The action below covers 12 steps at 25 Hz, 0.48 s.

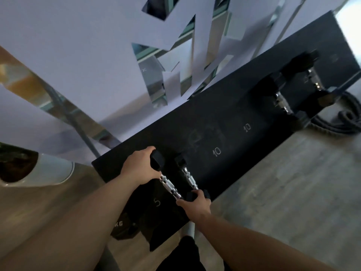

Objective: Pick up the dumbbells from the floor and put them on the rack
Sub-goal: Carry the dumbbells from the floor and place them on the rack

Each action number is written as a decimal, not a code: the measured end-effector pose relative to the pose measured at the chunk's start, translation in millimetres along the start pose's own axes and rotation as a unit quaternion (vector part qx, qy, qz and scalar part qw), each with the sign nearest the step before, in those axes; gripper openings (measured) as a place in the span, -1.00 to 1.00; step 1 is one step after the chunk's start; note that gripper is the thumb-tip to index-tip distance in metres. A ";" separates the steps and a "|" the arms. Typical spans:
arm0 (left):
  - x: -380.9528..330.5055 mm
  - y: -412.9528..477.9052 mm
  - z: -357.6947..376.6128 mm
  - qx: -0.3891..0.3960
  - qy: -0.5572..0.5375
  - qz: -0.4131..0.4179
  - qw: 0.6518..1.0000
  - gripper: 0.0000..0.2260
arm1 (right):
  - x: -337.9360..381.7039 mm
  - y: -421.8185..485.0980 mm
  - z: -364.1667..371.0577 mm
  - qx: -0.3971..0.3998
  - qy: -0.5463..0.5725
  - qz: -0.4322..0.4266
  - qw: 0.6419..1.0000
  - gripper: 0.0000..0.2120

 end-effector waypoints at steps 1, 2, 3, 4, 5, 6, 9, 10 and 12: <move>-20.3 9.2 -6.6 -0.003 0.004 0.014 1.000 -0.13 | 5.5 5.5 -13.3 -0.014 0.016 0.006 1.000 -0.17; -40.1 19.2 -10.6 -0.004 0.009 0.026 1.000 -0.14 | 9.7 12.7 -25.6 -0.026 0.028 0.012 0.999 -0.15; -61.6 30.7 -12.7 -0.005 0.015 0.038 0.999 -0.15 | 14.7 22.9 -38.7 -0.036 0.039 0.016 0.998 -0.15; -81.7 41.8 -12.9 -0.004 0.023 0.047 0.999 -0.15 | 19.8 34.3 -50.9 -0.041 0.047 0.018 0.998 -0.14; -101.9 53.4 -10.9 -0.004 0.031 0.053 0.998 -0.15 | 25.4 47.7 -63.5 -0.045 0.054 0.019 0.997 -0.14; -120.6 65.0 -8.7 -0.007 0.039 0.058 0.998 -0.16 | 32.0 61.9 -76.1 -0.049 0.061 0.015 0.997 -0.13; -180.6 99.6 5.8 -0.014 0.058 0.062 0.996 -0.22 | 47.6 112.1 -125.1 -0.073 0.066 0.005 0.995 -0.13; -199.6 109.7 10.2 -0.013 0.063 0.060 0.996 -0.23 | 51.9 127.7 -140.7 -0.077 0.066 0.005 0.995 -0.13; -236.1 129.3 22.2 -0.003 0.067 0.051 0.996 -0.24 | 56.8 157.9 -171.6 -0.088 0.068 0.007 0.994 -0.12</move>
Point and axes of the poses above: each hand's wrist, its own y-axis towards the middle knuckle, its own z-axis out of the palm, x = y × z, the point moved 7 cm from there along y, towards the middle knuckle, and after that the axes turned 14 degrees about -x, right-handed, at the moved point
